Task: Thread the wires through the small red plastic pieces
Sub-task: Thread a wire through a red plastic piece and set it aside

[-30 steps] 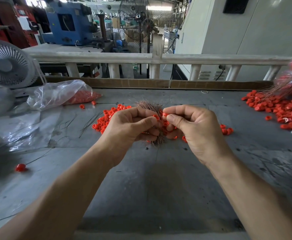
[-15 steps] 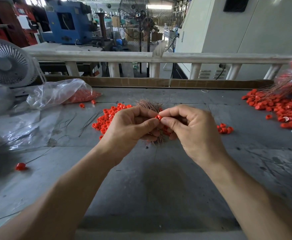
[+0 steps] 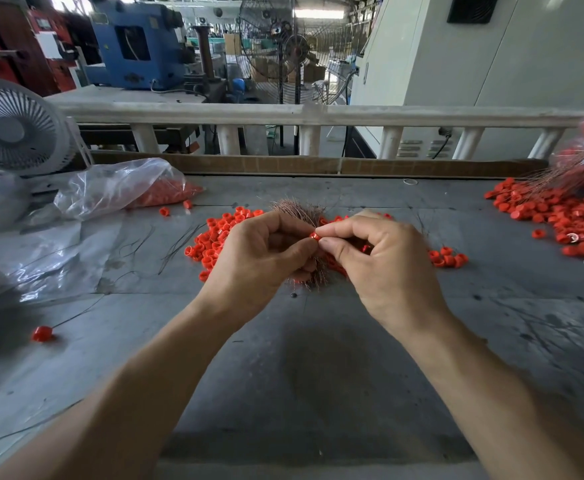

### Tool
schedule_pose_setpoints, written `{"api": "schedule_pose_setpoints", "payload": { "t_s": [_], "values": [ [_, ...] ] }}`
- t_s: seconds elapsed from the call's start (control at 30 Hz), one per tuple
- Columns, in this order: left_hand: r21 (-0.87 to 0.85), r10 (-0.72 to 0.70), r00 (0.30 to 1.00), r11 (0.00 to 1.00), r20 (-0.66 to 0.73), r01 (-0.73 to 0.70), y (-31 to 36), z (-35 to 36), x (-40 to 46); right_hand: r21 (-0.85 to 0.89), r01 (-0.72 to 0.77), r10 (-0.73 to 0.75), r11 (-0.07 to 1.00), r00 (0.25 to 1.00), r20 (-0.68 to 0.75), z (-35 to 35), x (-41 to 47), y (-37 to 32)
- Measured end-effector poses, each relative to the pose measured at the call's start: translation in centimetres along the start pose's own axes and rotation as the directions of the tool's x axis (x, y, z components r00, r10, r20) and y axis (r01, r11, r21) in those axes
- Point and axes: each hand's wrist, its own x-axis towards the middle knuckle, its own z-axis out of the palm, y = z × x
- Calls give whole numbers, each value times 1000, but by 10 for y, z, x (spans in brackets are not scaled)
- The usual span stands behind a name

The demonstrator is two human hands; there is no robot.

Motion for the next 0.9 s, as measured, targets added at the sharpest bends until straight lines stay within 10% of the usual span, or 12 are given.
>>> {"api": "schedule_pose_setpoints", "payload": {
  "t_s": [0.9],
  "values": [
    [-342, -267, 960, 897, 89, 281, 10, 2, -1, -375, 153, -203, 915, 974, -98, 15, -7, -5]
  ]
}}
